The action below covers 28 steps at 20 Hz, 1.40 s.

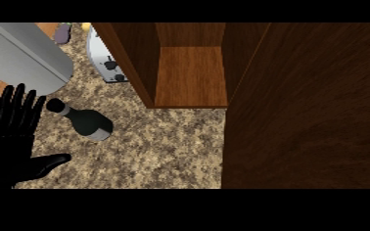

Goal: Pick up the wine, place it into the cabinet and close the cabinet

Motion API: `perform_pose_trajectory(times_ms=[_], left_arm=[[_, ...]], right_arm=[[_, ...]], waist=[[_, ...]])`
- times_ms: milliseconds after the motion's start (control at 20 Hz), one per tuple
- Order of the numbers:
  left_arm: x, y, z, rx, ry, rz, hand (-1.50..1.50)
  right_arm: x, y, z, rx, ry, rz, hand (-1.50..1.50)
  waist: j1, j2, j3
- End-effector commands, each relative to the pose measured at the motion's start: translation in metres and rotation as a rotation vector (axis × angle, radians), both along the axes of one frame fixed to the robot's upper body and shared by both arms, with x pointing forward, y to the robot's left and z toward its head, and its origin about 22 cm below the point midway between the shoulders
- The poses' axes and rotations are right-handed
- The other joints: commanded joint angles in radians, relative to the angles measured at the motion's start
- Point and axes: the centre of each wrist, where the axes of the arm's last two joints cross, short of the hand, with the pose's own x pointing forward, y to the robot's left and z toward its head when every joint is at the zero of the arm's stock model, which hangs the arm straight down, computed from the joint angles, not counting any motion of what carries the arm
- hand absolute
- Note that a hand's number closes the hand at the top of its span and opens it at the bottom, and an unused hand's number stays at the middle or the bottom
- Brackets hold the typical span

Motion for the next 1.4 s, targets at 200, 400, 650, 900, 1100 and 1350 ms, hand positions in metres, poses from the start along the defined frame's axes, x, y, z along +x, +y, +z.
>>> perform_pose_trajectory(times_ms=[200,400,650,900,1100,1350], left_arm=[[0.0,0.022,-0.032,-0.006,0.017,0.037,-1.5],[0.023,0.03,-0.037,0.01,0.017,0.04,-1.5],[0.016,0.027,-0.05,0.012,0.033,0.023,-1.5],[0.013,0.017,-0.081,-0.001,0.034,-0.027,-1.5],[0.027,-0.001,-0.105,0.003,0.039,-0.041,-1.5],[0.024,0.045,-0.112,-0.009,0.036,-0.014,-1.5]], right_arm=[[-0.034,-0.006,0.024,0.021,-0.063,0.02,-1.5],[-0.037,0.003,0.025,0.02,-0.069,0.025,-1.5],[-0.031,-0.005,0.033,0.017,-0.055,0.021,-1.5],[-0.032,-0.002,0.03,0.038,-0.07,0.007,-1.5],[-0.025,-0.002,0.024,0.02,-0.045,0.021,-1.5],[-0.027,-0.009,0.02,0.021,-0.053,0.03,-1.5]], waist=[[0.003,0.0,0.0],[0.0,0.0,0.0],[0.005,0.0,0.0],[0.002,-0.001,0.0],[0.0,0.001,0.0],[-0.003,0.001,0.0]])
